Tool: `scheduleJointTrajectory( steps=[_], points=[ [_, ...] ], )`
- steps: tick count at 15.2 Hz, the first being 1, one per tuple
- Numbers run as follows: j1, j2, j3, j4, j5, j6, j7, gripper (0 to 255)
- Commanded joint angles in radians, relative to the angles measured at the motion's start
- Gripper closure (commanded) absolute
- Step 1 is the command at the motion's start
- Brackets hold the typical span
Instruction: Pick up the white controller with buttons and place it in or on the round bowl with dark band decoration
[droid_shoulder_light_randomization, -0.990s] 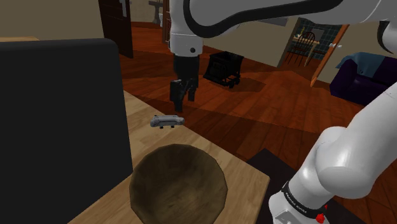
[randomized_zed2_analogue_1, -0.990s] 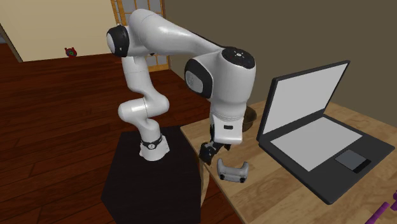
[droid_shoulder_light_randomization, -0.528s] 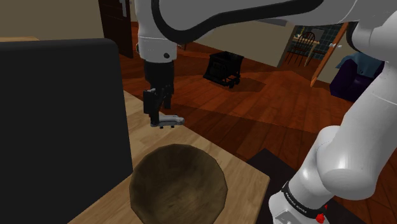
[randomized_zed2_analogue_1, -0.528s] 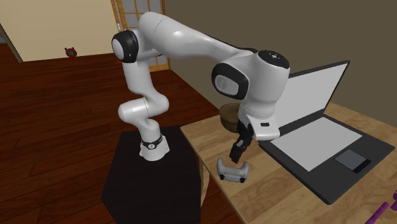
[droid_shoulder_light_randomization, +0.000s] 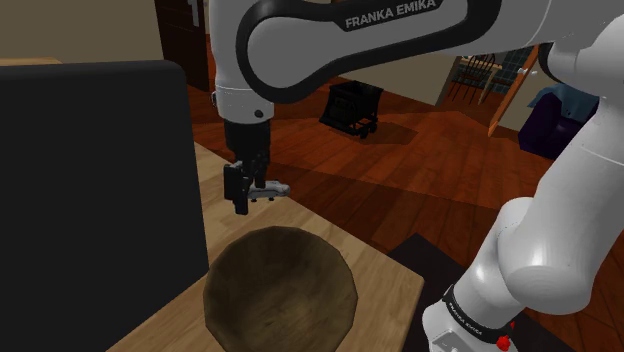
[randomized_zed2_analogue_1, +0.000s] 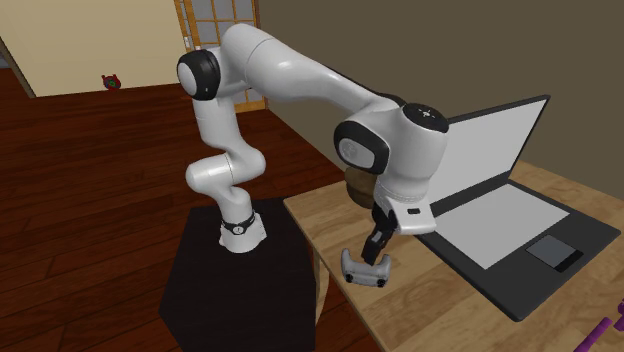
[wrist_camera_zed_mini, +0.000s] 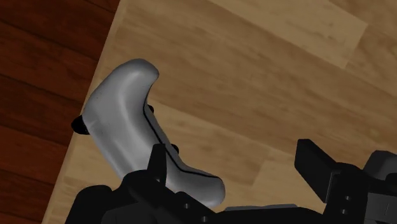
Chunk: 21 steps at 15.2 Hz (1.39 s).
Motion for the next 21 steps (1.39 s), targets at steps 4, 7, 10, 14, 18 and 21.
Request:
scheduleJointTrajectory(
  steps=[4, 7, 10, 14, 18, 21],
  points=[
    [0.001, 0.004, 0.001, -0.005, -0.001, 0.010, 0.001, 0],
    [0.000, 0.004, 0.001, -0.005, -0.001, 0.010, 0.001, 0],
    [-0.001, 0.001, 0.000, -0.007, 0.000, 0.008, -0.002, 255],
    [-0.003, 0.000, -0.002, -0.005, 0.000, 0.005, -0.005, 255],
    [-0.002, -0.002, -0.002, -0.003, 0.000, 0.006, -0.006, 0],
    [0.028, -0.077, 0.034, -0.039, -0.271, -0.030, -0.098, 0]
  ],
)
